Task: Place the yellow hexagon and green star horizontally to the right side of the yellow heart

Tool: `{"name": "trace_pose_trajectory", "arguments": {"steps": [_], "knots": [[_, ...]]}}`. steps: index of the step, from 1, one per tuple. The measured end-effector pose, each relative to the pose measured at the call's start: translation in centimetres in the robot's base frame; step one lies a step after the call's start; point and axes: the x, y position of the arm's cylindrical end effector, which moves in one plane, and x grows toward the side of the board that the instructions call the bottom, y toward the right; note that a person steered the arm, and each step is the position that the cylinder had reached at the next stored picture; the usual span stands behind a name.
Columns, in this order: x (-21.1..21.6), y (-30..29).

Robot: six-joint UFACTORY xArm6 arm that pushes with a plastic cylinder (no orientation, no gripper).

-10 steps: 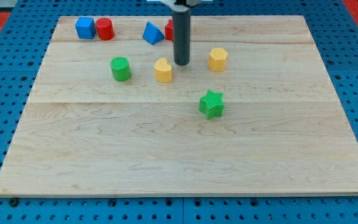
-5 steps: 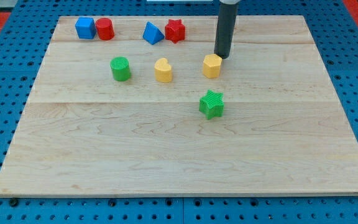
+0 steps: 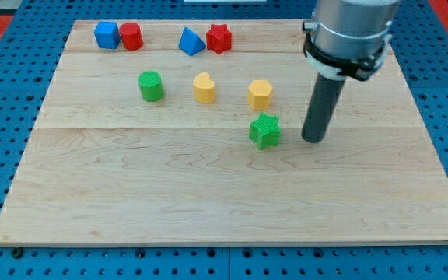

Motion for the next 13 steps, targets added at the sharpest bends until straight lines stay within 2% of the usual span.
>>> {"name": "trace_pose_trajectory", "arguments": {"steps": [1, 2, 4, 5, 6, 7, 8, 9, 10, 11, 12, 13], "knots": [[-3.2, 0.3], [-3.8, -3.5], [-7.1, -4.9], [-4.8, -2.2], [-3.8, -4.7], [-3.5, -11.5], [3.2, -8.9], [2.5, -1.9], [-0.9, 1.5], [2.9, 1.3], [1.3, -4.6], [-3.2, -2.5]]}}
